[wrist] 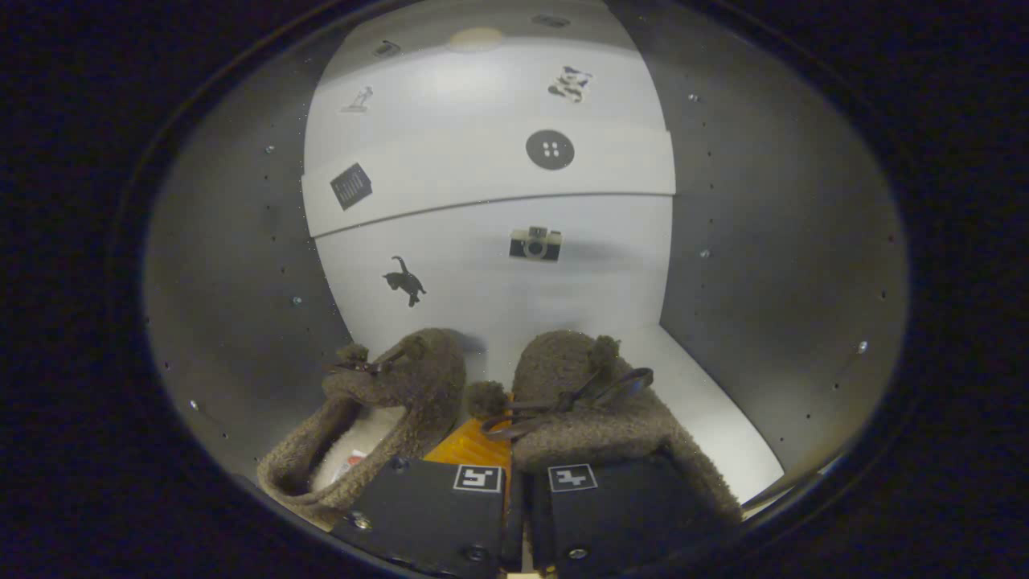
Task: Open the shoe cabinet door, grab the shoes and put them into the shoe cabinet, then close the shoe cabinet door.
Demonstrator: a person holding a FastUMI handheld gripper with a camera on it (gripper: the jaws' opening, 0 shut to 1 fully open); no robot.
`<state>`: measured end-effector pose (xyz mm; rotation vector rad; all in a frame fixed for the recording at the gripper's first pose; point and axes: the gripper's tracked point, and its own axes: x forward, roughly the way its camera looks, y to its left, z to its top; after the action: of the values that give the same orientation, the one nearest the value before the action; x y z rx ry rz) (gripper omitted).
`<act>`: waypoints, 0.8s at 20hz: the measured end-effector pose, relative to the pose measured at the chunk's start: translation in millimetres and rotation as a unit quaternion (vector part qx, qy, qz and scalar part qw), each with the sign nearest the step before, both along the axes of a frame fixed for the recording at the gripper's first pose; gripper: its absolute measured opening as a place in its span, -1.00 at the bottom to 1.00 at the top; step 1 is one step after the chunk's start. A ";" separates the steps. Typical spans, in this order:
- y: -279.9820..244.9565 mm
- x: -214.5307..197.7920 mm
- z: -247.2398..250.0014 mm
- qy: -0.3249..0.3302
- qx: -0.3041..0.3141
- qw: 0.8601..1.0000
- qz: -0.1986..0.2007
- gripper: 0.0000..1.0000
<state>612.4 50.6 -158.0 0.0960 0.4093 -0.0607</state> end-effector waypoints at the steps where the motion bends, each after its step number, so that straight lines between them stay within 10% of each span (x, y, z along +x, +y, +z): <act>1: -2.5 2.1 0.6 0.006 0.003 1.000 -0.008 -0.84; 9: -4.3 -12.9 6.8 0.026 -0.008 0.999 -0.019 -0.56; 13: 2.1 -29.8 20.2 0.003 -0.023 1.000 -0.012 0.23; 16: 4.3 -48.5 27.3 -0.013 -0.028 0.999 -0.014 0.37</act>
<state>563.9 54.8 -130.7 0.0477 0.3793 -0.0984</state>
